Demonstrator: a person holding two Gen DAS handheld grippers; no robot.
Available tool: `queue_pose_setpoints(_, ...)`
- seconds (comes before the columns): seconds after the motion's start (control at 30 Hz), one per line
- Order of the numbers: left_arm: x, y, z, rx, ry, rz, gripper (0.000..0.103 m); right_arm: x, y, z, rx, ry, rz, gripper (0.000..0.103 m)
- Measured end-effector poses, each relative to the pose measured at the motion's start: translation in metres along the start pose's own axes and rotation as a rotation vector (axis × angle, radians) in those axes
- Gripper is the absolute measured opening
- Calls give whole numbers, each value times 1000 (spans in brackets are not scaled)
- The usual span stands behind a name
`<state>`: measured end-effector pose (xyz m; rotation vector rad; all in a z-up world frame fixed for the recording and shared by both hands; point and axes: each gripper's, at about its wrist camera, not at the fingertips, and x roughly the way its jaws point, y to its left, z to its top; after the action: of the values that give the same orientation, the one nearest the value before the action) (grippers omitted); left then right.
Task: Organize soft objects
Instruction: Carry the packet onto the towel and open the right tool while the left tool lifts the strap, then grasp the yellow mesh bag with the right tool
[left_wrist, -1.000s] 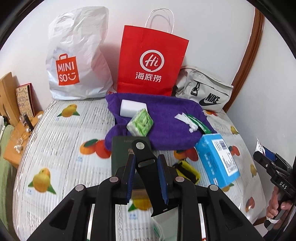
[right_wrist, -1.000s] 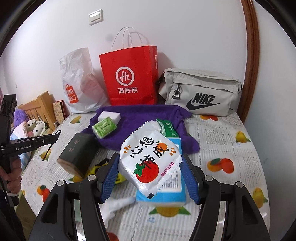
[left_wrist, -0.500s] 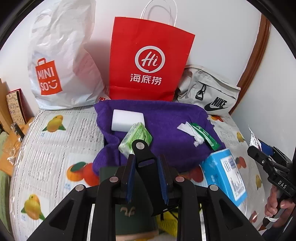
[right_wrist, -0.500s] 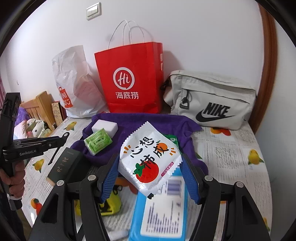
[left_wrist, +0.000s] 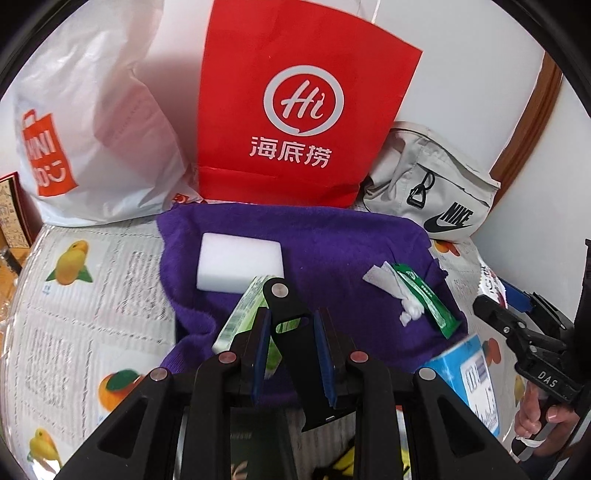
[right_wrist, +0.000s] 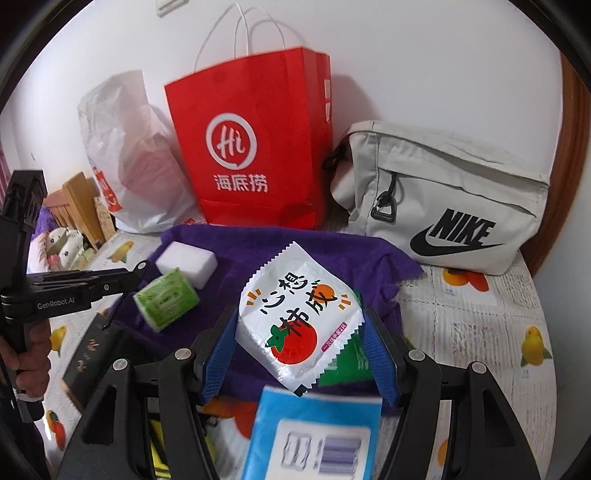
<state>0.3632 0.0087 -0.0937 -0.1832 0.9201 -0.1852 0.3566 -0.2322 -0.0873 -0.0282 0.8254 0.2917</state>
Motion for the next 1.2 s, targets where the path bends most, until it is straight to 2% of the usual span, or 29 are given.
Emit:
queue_pose_setpoints(0.27, 27, -5, 12, -9, 31, -20, 23, 33, -1, 7, -36, 55, 24, 65)
queue_pose_setpoints(0.4, 42, -6, 15, -12, 54, 3, 23, 51, -2, 5, -41, 97, 33, 65)
queue_pose_setpoints(0.87, 66, -4, 20, -27, 93, 3, 26, 88, -9, 4, -30, 230, 57, 66)
queue_pose_setpoints(0.93, 67, -4, 20, -30, 96, 3, 27, 91, -9, 4, -26, 241, 55, 74)
queue_pose_setpoints(1.03, 67, -3, 18, -32, 97, 0, 27, 96, -10, 3, -22, 260, 36, 80)
queue_pose_setpoints(1.2, 64, -4, 18, -20, 99, 0, 27, 92, -8, 5, -22, 234, 32, 81)
